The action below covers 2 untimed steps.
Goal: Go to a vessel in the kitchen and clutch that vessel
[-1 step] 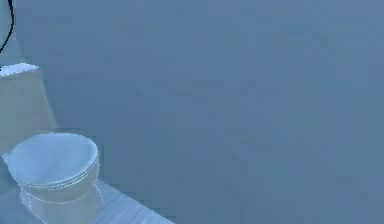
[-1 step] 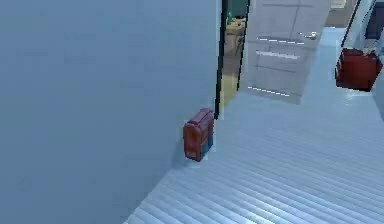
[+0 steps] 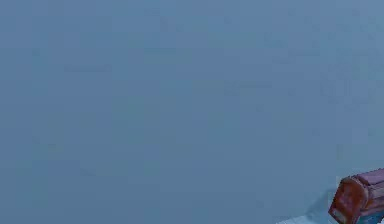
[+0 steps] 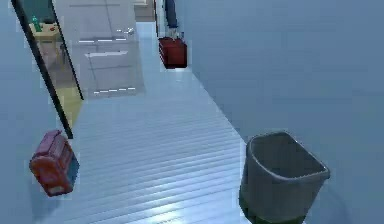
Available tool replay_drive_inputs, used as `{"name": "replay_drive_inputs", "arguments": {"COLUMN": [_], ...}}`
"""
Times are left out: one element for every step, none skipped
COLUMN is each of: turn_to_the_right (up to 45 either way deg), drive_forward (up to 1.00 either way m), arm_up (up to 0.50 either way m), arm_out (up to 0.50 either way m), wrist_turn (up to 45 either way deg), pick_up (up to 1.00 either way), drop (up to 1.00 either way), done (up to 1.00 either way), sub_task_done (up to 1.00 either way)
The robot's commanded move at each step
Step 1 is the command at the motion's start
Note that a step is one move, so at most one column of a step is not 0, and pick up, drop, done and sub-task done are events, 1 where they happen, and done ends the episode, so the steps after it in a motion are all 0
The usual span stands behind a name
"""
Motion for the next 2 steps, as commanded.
{"name": "replay_drive_inputs", "arguments": {"turn_to_the_right": [45.0,27.0], "drive_forward": [0.0,0.0], "arm_up": [0.0,0.0], "arm_out": [0.0,0.0], "wrist_turn": [0.0,0.0], "pick_up": [0.0,0.0], "drop": [0.0,0.0], "done": [0.0,0.0], "sub_task_done": [0.0,0.0]}}
